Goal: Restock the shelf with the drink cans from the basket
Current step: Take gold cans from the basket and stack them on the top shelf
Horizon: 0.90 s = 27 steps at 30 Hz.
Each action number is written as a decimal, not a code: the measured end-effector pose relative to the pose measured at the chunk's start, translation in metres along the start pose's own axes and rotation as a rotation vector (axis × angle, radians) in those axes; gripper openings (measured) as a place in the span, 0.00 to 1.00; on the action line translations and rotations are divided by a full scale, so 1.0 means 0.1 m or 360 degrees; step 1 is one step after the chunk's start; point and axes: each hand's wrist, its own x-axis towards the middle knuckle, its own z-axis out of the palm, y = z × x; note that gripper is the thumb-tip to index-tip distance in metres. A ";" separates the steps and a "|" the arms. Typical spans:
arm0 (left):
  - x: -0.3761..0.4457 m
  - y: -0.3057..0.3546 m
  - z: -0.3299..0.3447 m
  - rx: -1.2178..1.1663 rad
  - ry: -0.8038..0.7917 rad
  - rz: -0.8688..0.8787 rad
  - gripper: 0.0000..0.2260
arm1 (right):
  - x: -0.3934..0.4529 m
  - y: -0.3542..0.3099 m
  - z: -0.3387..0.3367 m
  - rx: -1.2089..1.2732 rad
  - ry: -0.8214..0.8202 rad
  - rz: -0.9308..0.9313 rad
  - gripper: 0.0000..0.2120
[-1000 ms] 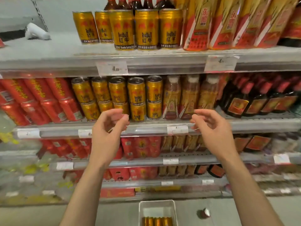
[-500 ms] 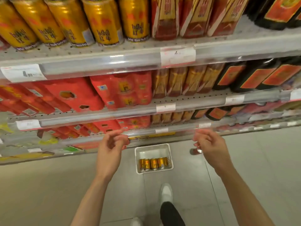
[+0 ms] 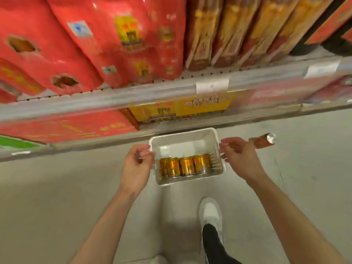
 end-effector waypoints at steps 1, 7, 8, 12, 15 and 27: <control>0.14 -0.20 0.11 0.0021 -0.0013 -0.0023 0.08 | 0.15 0.21 0.14 -0.0036 -0.0024 0.0017 0.09; 0.79 -1.18 0.68 0.0285 -0.0179 -0.0061 0.12 | 0.85 1.07 0.82 -0.0398 -0.0206 0.0035 0.16; 0.90 -1.29 0.74 0.0367 -0.0200 -0.0038 0.13 | 0.94 1.17 0.90 -0.0471 -0.0238 0.0032 0.17; 1.26 -1.61 0.94 0.0702 -0.0352 0.0002 0.23 | 1.22 1.47 1.19 -0.0693 -0.0315 -0.0019 0.23; 1.44 -1.82 1.03 0.0966 -0.0519 -0.0070 0.29 | 1.31 1.64 1.35 -0.0895 -0.0403 -0.0058 0.29; 1.58 -2.10 1.16 0.1041 -0.0632 -0.0229 0.26 | 1.39 1.81 1.43 -0.0805 -0.0531 0.0090 0.29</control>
